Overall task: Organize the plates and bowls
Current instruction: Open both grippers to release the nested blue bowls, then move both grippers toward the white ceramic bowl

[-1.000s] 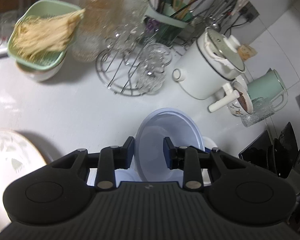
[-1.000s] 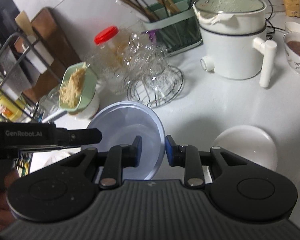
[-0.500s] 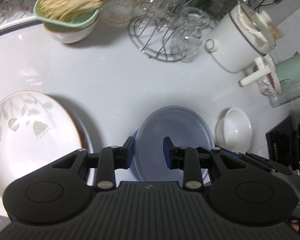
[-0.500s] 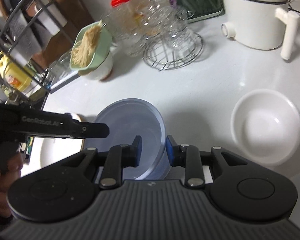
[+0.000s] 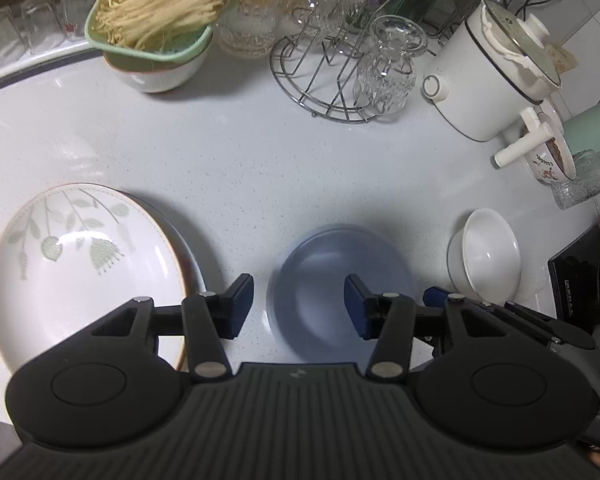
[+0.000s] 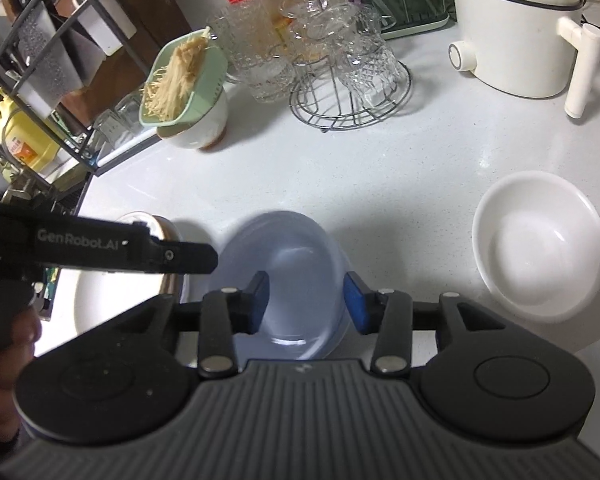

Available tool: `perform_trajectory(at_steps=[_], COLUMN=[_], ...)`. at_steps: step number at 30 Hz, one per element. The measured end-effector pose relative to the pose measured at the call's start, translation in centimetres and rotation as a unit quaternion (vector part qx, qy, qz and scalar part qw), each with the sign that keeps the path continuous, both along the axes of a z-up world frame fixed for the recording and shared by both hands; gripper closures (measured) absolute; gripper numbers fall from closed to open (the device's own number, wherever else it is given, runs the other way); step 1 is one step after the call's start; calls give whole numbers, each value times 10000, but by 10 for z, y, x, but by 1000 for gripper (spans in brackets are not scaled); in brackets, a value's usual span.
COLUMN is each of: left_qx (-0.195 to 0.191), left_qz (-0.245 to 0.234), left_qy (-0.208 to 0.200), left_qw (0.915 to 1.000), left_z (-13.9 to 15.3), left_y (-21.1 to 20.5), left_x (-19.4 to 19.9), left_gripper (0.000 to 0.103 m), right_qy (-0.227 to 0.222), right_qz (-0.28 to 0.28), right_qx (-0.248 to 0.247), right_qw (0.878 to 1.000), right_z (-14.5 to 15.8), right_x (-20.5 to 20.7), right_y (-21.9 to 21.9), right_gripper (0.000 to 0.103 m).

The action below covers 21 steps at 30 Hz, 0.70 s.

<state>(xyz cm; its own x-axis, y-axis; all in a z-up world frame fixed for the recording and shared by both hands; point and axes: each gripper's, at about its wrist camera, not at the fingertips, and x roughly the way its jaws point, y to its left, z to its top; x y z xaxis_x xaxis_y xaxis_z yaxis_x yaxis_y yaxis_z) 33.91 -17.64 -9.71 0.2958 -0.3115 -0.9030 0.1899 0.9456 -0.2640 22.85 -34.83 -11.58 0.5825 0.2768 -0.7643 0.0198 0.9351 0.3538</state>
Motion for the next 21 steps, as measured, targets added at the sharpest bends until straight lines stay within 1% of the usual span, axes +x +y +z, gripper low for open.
perform_trajectory(at_steps=[2, 4, 6, 10, 14, 21], left_qx=[-46, -28, -107, -151, -346, -529], left_qz=[-56, -42, -51, -228, -333, -487], left_qy=[-118, -260, -379, -683, -783, -1062], left_qw=[9999, 9997, 9992, 9973, 9958, 9917], left_z=[8, 16, 24, 41, 55, 79], left_y=[2, 1, 1, -4, -7, -12], left_x=[-3, -3, -5, -12, -18, -29], left_gripper=[47, 47, 47, 47, 47, 47], right_qy=[-63, -194, -290, -521, -711, -1139], right_qz=[-37, -60, -125, -224, -354, -655], right_qx=[16, -117, -171, -259, -316, -572], right_qw=[10000, 9997, 9994, 9981, 9963, 9897], right_z=[6, 13, 19, 30, 40, 62], right_x=[-3, -6, -8, -18, -28, -47], right_y=[0, 0, -2, -6, -7, -10], right_gripper=[58, 58, 58, 58, 58, 58])
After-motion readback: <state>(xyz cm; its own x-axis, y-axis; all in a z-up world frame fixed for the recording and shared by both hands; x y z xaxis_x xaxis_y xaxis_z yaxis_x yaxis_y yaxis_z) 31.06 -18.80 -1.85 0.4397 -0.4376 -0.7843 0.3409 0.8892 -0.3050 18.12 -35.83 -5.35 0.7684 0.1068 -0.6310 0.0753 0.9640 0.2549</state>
